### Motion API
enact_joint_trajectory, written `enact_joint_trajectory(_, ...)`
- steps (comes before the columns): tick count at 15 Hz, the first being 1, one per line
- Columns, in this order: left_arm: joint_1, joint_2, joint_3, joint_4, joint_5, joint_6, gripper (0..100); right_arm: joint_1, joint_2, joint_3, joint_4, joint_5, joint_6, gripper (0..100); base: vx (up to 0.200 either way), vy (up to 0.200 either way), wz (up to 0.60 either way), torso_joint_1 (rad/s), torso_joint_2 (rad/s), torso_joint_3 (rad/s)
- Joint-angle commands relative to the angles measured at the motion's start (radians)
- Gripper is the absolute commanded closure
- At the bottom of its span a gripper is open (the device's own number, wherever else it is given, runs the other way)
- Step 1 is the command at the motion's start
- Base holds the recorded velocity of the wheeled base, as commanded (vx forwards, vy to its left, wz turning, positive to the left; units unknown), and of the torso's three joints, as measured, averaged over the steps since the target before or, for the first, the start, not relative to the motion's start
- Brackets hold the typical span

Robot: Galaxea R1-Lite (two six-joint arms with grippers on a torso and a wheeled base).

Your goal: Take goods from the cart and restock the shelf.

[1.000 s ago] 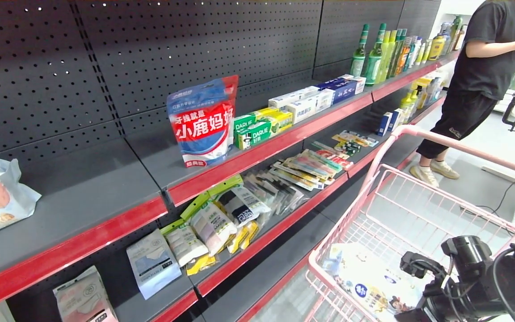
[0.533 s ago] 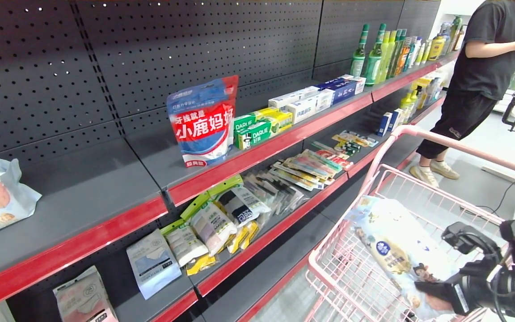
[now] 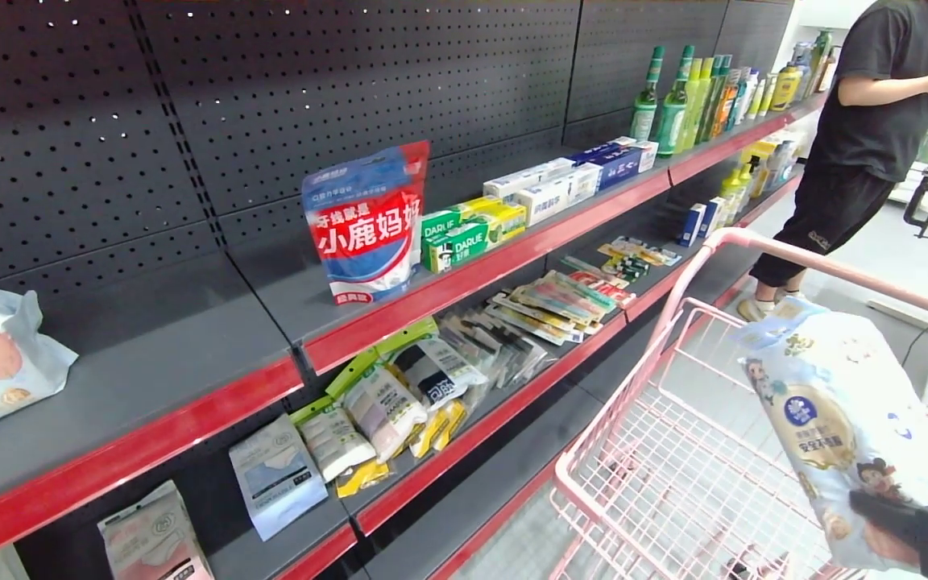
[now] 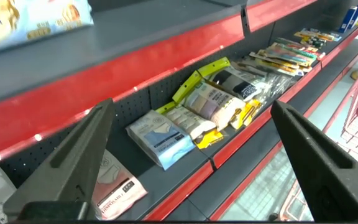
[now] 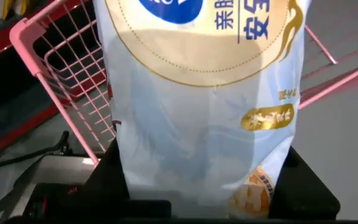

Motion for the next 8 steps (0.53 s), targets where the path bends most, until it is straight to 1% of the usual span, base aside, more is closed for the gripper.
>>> enact_joint_trajectory(1,0.0,0.0,0.0,0.0,0.0,-0.001,0,-0.033,-0.119,-0.038,0.031,-0.002,0.002,100,0.0,0.0,0.0,0.178,-0.41,-0.242)
enact_joint_trajectory(4,0.0,0.0,0.0,0.0,0.0,-0.001,0,-0.035,-0.131,-0.047,0.031,-0.004,-0.003,100,0.0,0.0,0.0,0.217,-0.54,-0.308)
enact_joint_trajectory(8,0.0,0.0,0.0,0.0,0.0,-0.004,0,-0.033,-0.165,-0.03,0.032,-0.004,-0.027,100,0.0,0.0,0.0,0.184,-0.42,-0.237)
